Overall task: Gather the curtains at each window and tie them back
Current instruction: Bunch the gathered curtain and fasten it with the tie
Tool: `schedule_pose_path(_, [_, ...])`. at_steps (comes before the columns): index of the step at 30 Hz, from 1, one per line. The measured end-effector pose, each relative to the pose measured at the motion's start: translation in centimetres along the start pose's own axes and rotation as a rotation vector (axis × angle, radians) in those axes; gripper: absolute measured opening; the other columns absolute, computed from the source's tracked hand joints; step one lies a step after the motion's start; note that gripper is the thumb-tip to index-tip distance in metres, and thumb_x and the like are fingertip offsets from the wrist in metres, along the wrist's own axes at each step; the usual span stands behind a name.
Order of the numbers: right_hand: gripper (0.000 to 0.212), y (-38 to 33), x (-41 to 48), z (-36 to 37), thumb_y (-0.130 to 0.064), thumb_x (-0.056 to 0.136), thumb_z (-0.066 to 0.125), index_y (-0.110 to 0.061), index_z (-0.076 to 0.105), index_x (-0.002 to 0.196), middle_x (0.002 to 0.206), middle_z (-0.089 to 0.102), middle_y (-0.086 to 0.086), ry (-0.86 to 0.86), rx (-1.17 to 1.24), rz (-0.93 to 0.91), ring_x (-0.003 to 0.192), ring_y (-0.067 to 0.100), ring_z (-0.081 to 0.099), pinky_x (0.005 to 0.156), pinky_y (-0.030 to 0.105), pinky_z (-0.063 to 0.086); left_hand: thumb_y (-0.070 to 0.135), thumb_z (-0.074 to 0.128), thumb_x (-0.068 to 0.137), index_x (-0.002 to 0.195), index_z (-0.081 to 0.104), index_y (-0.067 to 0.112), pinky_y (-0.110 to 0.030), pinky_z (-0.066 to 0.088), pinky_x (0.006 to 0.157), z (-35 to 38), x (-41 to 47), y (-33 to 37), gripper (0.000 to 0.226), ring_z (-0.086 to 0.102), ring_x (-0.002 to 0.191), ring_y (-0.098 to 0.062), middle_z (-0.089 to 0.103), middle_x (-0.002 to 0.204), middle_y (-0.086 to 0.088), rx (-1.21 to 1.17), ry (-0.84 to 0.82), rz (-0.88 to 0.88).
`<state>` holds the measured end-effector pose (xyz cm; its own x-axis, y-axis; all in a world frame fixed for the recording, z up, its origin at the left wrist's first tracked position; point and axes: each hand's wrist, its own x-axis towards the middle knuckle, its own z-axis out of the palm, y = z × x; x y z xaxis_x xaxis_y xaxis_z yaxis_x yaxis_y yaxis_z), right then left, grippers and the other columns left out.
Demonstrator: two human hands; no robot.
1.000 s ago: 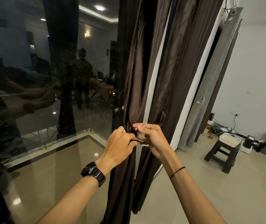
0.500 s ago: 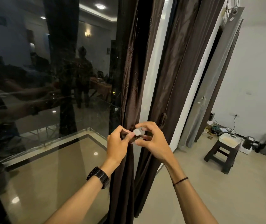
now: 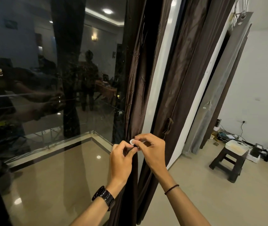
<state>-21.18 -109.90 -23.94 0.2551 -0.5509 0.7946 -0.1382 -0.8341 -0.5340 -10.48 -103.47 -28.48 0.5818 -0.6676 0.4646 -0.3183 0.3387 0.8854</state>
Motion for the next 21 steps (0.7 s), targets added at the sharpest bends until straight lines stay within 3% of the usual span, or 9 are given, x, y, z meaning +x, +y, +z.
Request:
schedule_pose_path(4, [0.015, 1.0, -0.1, 0.3, -0.017, 0.093, 0.07, -0.014, 0.083, 0.101, 0.107, 0.068, -0.004, -0.168, -0.093, -0.031, 0.1, 0.009, 0.066, 0.085, 0.036, 0.057, 0.017, 0.075, 0.093, 0.087, 0.067, 0.027, -0.042, 0.059, 0.08, -0.5, -0.3, -0.3, 0.014, 0.069, 0.09, -0.016, 0.071, 0.091, 0.002, -0.043, -0.068, -0.008])
schedule_pose_path(7, [0.03, 0.7, -0.1, -0.6, -0.026, 0.091, 0.059, -0.013, 0.077, 0.112, 0.117, 0.048, -0.006, -0.389, -0.207, 0.014, 0.113, 0.011, 0.049, 0.096, 0.028, 0.048, 0.013, 0.075, 0.093, 0.09, 0.069, 0.025, -0.044, 0.06, 0.083, -1.3, 0.3, 0.0, 0.014, 0.071, 0.091, -0.014, 0.074, 0.092, 0.005, -0.038, -0.08, 0.0])
schedule_pose_path(10, [0.038, 0.2, -0.7, -1.2, -0.026, 0.08, 0.065, -0.013, 0.061, 0.116, 0.121, 0.034, -0.002, -0.541, -0.41, -0.076, 0.109, 0.014, 0.041, 0.087, 0.034, 0.053, 0.011, 0.081, 0.087, 0.085, 0.07, 0.023, -0.035, 0.058, 0.077, -2.2, 1.1, 0.5, 0.016, 0.071, 0.084, -0.011, 0.074, 0.085, 0.006, 0.013, -0.066, 0.045])
schedule_pose_path(14, [0.032, 0.3, -0.1, -1.2, -0.04, 0.085, 0.068, -0.016, 0.06, 0.103, 0.113, 0.037, 0.001, -0.506, -0.557, -0.22, 0.1, 0.018, 0.041, 0.068, 0.039, 0.055, 0.017, 0.087, 0.08, 0.081, 0.07, 0.019, -0.014, 0.045, 0.068, -3.0, 2.1, 1.4, 0.017, 0.064, 0.075, -0.008, 0.068, 0.078, 0.009, 0.205, -0.055, 0.272])
schedule_pose_path(17, [0.032, 0.3, 0.5, -0.7, -0.044, 0.09, 0.068, -0.012, 0.063, 0.094, 0.105, 0.038, 0.003, -0.484, -0.587, -0.252, 0.097, 0.018, 0.041, 0.064, 0.038, 0.053, 0.013, 0.087, 0.08, 0.081, 0.068, 0.013, -0.016, 0.043, 0.072, -3.2, 2.3, 1.9, 0.018, 0.061, 0.08, -0.01, 0.064, 0.083, 0.007, 0.274, -0.084, 0.381])
schedule_pose_path(21, [0.017, 0.7, 0.4, 0.0, -0.025, 0.091, 0.067, -0.009, 0.065, 0.096, 0.105, 0.039, 0.001, -0.43, -0.486, -0.149, 0.092, 0.013, 0.043, 0.076, 0.038, 0.052, 0.011, 0.085, 0.081, 0.082, 0.067, 0.01, -0.029, 0.051, 0.075, -3.8, 2.3, 2.1, 0.018, 0.061, 0.085, -0.018, 0.068, 0.088, 0.0, 0.409, -0.154, 0.649])
